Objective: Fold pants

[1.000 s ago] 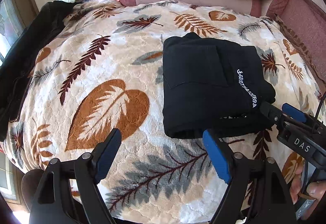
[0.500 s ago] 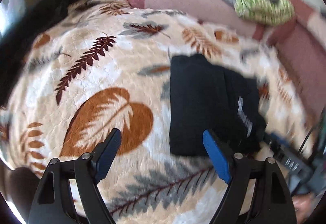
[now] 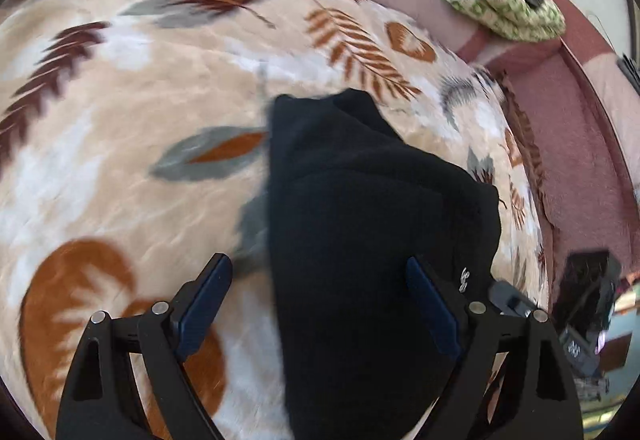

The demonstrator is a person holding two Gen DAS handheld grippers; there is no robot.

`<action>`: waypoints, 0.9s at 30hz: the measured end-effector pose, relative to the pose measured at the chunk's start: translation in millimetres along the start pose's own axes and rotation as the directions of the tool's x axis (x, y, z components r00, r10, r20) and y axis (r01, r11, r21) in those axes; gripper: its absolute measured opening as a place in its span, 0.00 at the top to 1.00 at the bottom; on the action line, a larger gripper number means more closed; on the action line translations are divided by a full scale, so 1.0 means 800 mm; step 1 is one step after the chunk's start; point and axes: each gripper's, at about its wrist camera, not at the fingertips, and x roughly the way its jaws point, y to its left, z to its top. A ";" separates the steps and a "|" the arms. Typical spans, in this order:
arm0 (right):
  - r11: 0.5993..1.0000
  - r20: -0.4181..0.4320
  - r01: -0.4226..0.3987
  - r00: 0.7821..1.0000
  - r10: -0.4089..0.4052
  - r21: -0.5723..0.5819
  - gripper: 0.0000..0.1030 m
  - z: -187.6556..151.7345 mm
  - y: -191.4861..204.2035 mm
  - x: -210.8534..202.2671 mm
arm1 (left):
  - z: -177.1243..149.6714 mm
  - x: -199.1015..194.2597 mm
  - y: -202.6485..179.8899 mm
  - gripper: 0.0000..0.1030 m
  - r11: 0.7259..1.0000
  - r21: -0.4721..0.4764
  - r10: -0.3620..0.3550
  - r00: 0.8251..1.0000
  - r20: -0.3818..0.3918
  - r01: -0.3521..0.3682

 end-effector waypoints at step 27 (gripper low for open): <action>0.981 0.038 -0.175 0.983 0.178 -0.080 0.60 0.074 0.045 0.022 | 0.054 -0.014 -0.078 0.60 0.996 0.088 0.003 0.995 0.098 -0.012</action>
